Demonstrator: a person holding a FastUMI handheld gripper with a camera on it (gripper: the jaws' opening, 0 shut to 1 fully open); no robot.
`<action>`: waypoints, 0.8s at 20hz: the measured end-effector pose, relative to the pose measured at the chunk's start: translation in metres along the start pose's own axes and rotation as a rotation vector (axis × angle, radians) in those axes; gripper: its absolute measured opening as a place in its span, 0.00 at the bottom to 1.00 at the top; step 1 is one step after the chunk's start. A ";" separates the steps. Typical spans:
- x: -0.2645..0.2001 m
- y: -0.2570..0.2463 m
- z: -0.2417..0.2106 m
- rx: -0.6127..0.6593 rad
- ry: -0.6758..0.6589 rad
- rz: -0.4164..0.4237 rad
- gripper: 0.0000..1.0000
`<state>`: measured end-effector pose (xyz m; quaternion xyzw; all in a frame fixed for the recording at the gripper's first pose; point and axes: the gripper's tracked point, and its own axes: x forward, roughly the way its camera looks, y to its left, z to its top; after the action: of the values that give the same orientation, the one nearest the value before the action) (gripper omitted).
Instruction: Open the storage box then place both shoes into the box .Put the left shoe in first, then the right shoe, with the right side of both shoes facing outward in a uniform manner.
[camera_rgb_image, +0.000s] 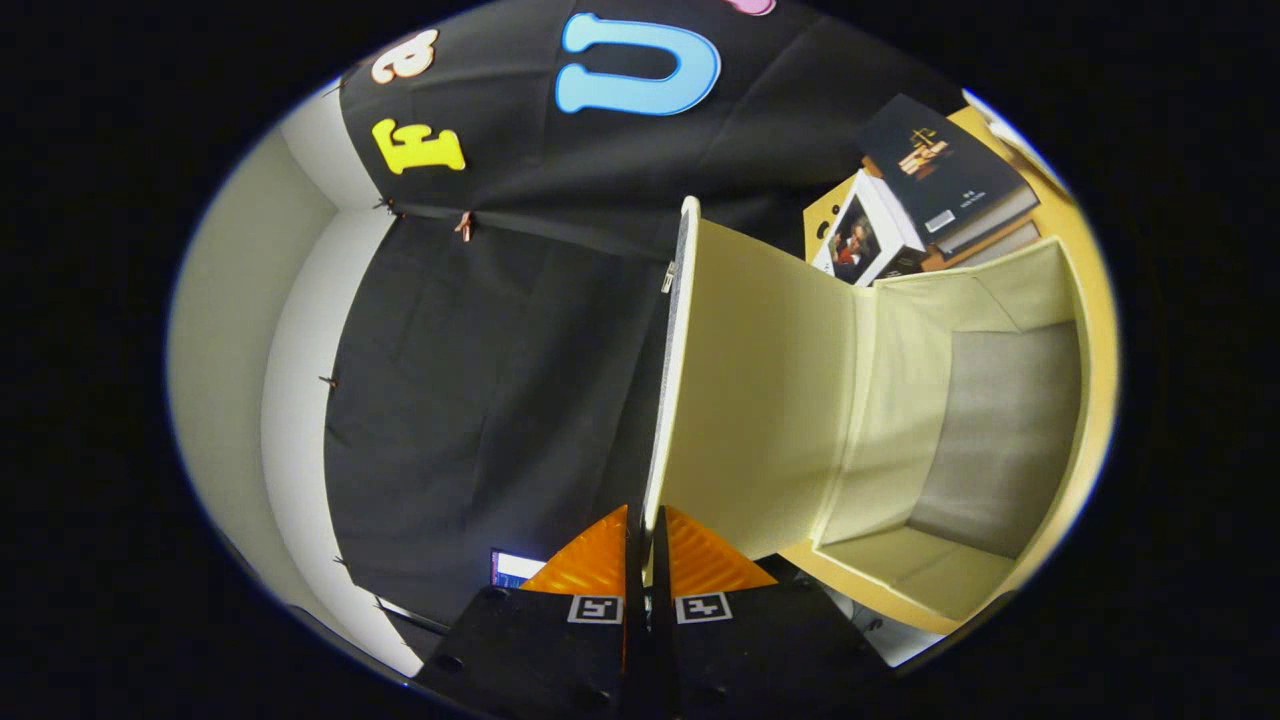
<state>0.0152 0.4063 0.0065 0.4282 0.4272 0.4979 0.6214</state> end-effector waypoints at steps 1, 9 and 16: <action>0.012 0.003 -0.002 -0.011 0.007 -0.004 0.04; 0.098 -0.008 -0.019 -0.024 0.036 -0.074 0.05; 0.110 -0.010 -0.017 -0.055 -0.001 -0.100 0.08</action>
<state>0.0171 0.5155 -0.0190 0.3894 0.4340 0.4775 0.6573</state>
